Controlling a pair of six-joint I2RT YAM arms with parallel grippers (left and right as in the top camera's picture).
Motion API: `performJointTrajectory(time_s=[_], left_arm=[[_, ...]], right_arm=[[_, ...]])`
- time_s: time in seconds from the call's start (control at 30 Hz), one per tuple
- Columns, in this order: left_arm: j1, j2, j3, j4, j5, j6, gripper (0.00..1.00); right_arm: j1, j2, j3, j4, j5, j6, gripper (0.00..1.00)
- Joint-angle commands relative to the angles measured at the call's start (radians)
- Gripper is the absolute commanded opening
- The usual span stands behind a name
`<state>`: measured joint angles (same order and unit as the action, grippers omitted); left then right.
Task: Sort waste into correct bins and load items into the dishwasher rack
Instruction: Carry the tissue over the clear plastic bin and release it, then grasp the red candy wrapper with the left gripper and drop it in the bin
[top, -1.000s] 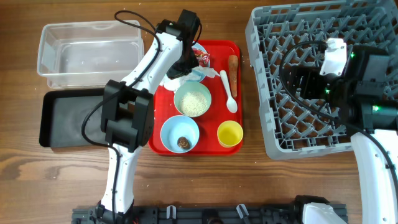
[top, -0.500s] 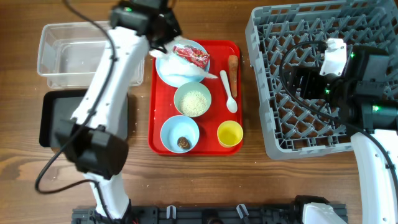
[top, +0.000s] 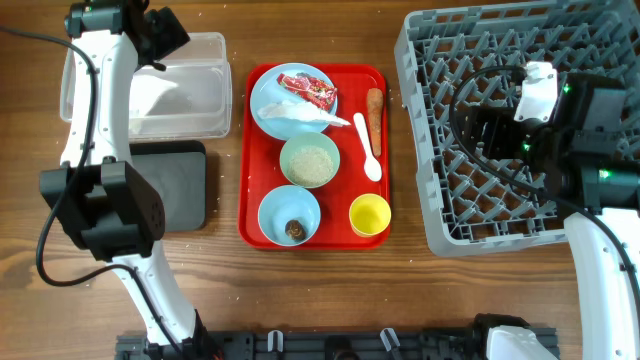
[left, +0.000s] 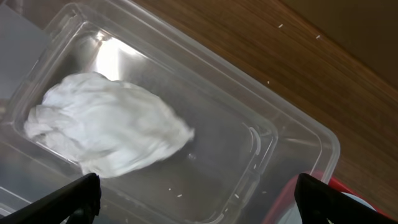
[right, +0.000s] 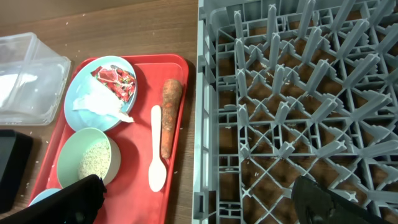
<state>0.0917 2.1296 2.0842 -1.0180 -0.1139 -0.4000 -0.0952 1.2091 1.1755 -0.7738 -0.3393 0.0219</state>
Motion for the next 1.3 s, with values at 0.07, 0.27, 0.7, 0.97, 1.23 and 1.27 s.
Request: performJointTrajectory(time_s=[0.07, 0.27, 0.7, 0.97, 1.23, 1.27], left_arm=[[-0.067, -0.051, 0.011, 0.004, 0.19, 0.14, 0.99], [-0.366, 0.038, 0.01, -0.037, 0.166, 0.159, 1.0], [-0.456, 0.292, 0.01, 0.035, 0.169, -0.245, 1.0], [-0.455, 0.378, 0.01, 0.105, 0.158, -0.245, 0.87], [-0.453, 0.375, 0.011, 0.08, 0.159, -0.245, 0.04], [-0.448, 0.36, 0.011, 0.077, 0.159, -0.245, 0.04]], right_arm=[[-0.003, 0.003, 0.027, 0.002, 0.005, 0.007, 0.99], [-0.003, 0.003, 0.027, -0.007, 0.005, 0.006, 1.0], [-0.003, 0.003, 0.027, -0.028, 0.005, 0.005, 1.0], [-0.003, 0.003, 0.027, -0.029, 0.005, 0.005, 1.0], [-0.003, 0.003, 0.027, -0.029, 0.005, 0.005, 1.0], [-0.003, 0.003, 0.027, -0.029, 0.005, 0.005, 1.0]])
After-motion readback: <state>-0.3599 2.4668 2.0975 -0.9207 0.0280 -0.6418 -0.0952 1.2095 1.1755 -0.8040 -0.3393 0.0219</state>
